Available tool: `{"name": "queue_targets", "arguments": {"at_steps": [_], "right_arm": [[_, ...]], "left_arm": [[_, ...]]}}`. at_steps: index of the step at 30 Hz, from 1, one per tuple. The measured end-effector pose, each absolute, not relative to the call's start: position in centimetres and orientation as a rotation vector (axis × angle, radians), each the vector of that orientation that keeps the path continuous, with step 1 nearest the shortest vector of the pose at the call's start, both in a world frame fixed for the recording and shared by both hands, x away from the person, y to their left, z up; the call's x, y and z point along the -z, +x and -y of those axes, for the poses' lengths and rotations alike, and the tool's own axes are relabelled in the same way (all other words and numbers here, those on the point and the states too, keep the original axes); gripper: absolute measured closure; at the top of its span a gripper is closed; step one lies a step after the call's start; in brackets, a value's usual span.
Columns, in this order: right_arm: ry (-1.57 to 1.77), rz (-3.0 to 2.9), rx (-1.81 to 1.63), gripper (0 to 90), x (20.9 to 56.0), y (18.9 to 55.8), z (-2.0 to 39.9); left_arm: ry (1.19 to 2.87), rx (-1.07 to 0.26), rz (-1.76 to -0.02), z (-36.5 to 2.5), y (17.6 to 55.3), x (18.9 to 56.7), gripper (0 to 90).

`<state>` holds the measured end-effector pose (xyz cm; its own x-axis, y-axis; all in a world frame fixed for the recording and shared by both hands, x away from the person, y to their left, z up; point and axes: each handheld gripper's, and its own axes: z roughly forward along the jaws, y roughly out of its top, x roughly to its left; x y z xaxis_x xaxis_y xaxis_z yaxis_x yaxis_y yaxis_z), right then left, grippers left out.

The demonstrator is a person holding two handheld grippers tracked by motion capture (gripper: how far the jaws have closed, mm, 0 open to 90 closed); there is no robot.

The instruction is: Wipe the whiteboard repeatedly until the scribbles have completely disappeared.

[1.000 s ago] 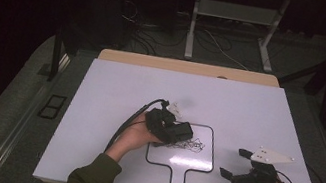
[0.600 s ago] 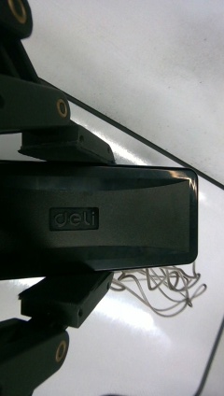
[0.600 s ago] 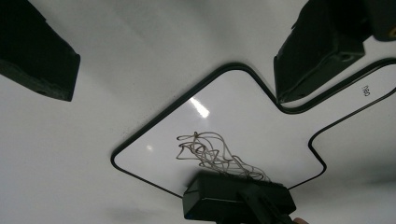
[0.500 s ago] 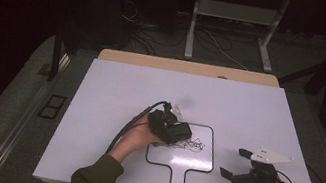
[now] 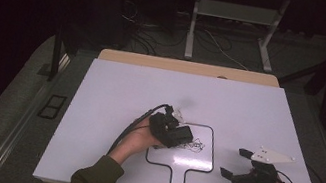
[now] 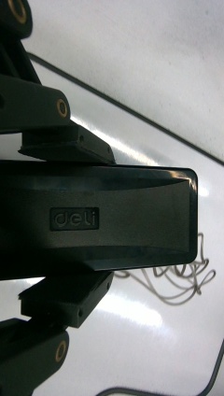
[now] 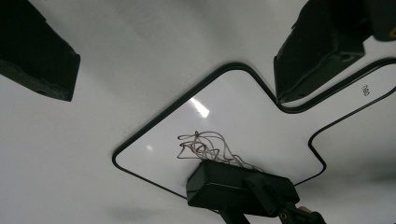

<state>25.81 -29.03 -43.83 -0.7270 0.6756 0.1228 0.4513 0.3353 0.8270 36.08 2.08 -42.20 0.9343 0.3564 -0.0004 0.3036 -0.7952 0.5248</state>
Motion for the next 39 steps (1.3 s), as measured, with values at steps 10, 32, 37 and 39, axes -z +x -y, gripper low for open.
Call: {"name": "queue_targets", "arguments": {"at_steps": [10, 32, 37, 39], "right_arm": [[1.017, -2.359, -1.339, 0.0, 43.9, 25.8, 29.0], [1.021, -2.355, -1.339, 0.0, 43.8, 25.8, 29.1], [1.022, -2.356, -1.338, 0.0, 43.8, 25.8, 29.2], [1.022, -2.357, -1.337, 0.0, 43.8, 25.8, 29.2]], "left_arm": [[2.574, -0.126, -0.429, -1.2, 34.9, 42.1, 39.7], [2.531, -0.188, -0.583, -3.8, 37.4, 42.2, 39.7], [2.520, -0.211, -0.651, -5.1, 38.1, 42.2, 39.7], [2.520, -0.209, -0.650, -5.2, 38.1, 42.2, 39.7]]}}
